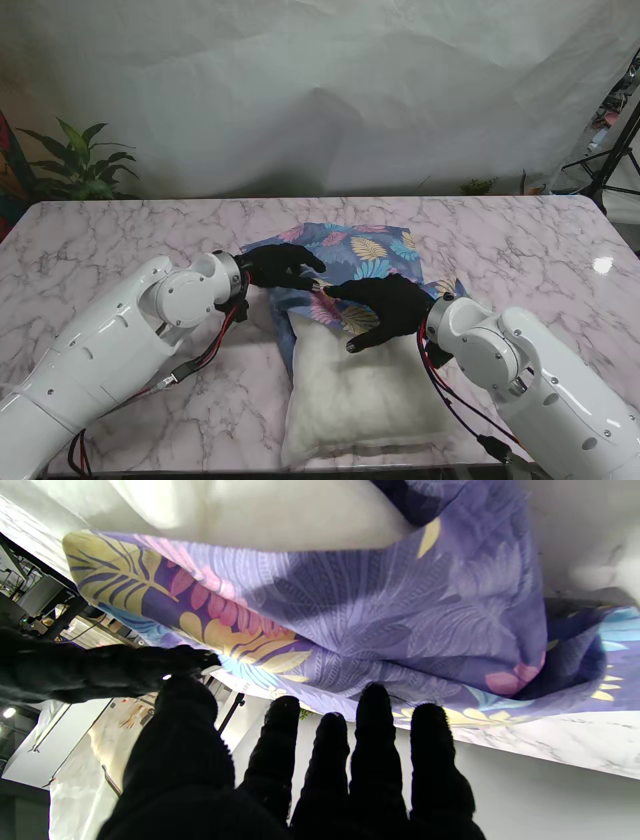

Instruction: Put a pillowcase on a pillow

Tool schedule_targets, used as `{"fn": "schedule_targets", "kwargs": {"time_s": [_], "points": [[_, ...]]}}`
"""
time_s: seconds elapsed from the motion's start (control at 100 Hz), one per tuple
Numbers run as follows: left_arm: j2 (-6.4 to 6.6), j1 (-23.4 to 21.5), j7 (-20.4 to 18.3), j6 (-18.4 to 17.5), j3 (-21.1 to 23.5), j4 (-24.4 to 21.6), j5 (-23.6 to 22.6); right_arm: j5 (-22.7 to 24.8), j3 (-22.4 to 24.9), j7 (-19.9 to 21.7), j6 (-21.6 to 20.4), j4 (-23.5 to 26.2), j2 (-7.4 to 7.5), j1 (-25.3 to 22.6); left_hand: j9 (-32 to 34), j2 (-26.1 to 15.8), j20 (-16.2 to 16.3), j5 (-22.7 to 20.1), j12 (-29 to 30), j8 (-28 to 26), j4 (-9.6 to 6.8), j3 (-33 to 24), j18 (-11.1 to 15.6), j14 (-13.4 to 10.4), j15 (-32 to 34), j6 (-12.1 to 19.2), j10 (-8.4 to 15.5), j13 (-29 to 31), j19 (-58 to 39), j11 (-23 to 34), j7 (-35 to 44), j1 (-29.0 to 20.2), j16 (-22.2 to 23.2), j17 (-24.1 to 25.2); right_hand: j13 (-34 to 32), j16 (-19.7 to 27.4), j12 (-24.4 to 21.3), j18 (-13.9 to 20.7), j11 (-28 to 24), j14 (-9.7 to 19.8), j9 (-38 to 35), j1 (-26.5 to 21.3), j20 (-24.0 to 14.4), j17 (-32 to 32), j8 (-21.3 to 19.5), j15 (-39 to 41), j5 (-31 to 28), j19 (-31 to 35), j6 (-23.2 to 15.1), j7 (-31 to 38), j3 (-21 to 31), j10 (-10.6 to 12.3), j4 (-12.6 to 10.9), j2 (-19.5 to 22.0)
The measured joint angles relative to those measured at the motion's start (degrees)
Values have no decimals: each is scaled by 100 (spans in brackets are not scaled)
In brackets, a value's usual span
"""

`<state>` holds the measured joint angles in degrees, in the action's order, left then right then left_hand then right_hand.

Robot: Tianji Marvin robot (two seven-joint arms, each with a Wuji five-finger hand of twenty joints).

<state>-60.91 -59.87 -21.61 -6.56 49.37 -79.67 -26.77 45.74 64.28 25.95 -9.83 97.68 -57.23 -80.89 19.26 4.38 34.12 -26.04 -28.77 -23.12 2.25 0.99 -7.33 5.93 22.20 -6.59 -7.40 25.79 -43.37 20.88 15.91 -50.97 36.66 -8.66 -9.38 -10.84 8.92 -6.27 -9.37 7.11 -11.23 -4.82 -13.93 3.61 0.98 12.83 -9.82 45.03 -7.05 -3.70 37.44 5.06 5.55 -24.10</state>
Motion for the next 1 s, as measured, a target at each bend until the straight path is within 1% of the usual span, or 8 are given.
{"fn": "schedule_targets", "kwargs": {"time_s": [0.08, 0.27, 0.43, 0.5, 0.53, 0.63, 0.75, 1.0], "points": [[1, -40, 13, -2, 40, -31, -35, 112, -144, -236, -80, -244, -15, 109, 0, 0, 0, 0, 1, 1, 0, 0, 0, 0, 0, 0, 0, 0, 0, 0, 0, 0, 0, 0, 1, 10, -2, 24, 194, 1, 20, 3, 81, 21, 68, -55, 0, -113, 0, -7, 32, 0, 1, 0], [4, -94, 17, -6, 102, -46, -58, 124, -354, -367, -94, -551, -46, 262, 0, 0, 0, 0, 2, 1, 0, 0, 0, 0, 0, 0, 0, 0, 0, 0, 0, 0, 0, 1, 8, 11, 117, 51, 308, 2, 20, 3, 140, 53, 70, -143, 0, -190, 1, -8, -19, -1, 1, -66], [10, -154, 17, 12, 177, -86, -74, 331, -565, -826, -224, -982, -88, 455, 0, 0, -1, 0, 3, 1, 0, 0, 0, 0, 0, 0, 0, 0, 0, 0, 0, 0, 0, 1, 8, 6, 352, 215, 309, 7, 20, -2, 139, 53, 71, -143, 0, -184, 41, -8, -9, -1, 57, -225], [13, -195, 7, 20, 231, -127, -98, 537, -722, -1154, -304, -1265, -105, 599, 0, 0, -1, 0, 3, 1, 0, 0, 0, 0, 0, 0, 0, 0, 0, 0, 0, 0, 0, 1, 8, -4, 417, 216, 309, 24, 20, -16, 140, 51, 71, -143, 0, -143, 41, -8, -44, 10, 63, -315], [14, -226, 2, 28, 272, -161, -113, 578, -808, -1324, -328, -1427, -116, 683, 0, 0, -1, 0, 3, 1, 0, 0, 0, 0, 0, 0, 0, 0, 0, 0, 0, 0, 0, 1, 8, -11, 417, 218, 224, 37, 20, -38, 140, 51, 71, -140, -1, -63, 41, -8, -45, 26, 163, -285], [27, -324, -2, 74, 387, -289, -163, 575, -1006, -1727, -345, -1897, -174, 918, 0, 0, -1, 0, 4, 1, 0, 0, 0, 0, 0, 0, 0, 0, 0, 0, 0, 0, 0, 1, -4, -146, 251, 219, -128, 76, 16, -41, 146, 51, 71, 123, -1, 83, 41, -9, -50, 90, 173, -343], [35, -415, 7, 96, 489, -393, -207, 528, -1283, -1824, -175, -2202, -203, 1200, 0, 0, -1, 0, 6, 1, 0, 0, 0, 0, 0, 0, -1, 0, 0, 0, 1, 0, 0, 1, -9, -189, 233, 219, -340, 123, 16, -35, 147, 42, 71, 263, -1, 295, 41, -10, -58, 108, 190, -401], [37, -638, 98, 146, 756, -599, -361, 399, -1826, -2203, 270, -2818, -330, 1798, -5, 0, -2, 0, 73, 1, 0, 0, 0, 3, 0, 0, -1, -157, 0, -7, 9, 0, -92, 28, -216, -227, 187, 214, -599, 97, 12, -35, 147, -164, 71, 263, -1, 374, 41, -10, -58, 101, 194, -405]]}}
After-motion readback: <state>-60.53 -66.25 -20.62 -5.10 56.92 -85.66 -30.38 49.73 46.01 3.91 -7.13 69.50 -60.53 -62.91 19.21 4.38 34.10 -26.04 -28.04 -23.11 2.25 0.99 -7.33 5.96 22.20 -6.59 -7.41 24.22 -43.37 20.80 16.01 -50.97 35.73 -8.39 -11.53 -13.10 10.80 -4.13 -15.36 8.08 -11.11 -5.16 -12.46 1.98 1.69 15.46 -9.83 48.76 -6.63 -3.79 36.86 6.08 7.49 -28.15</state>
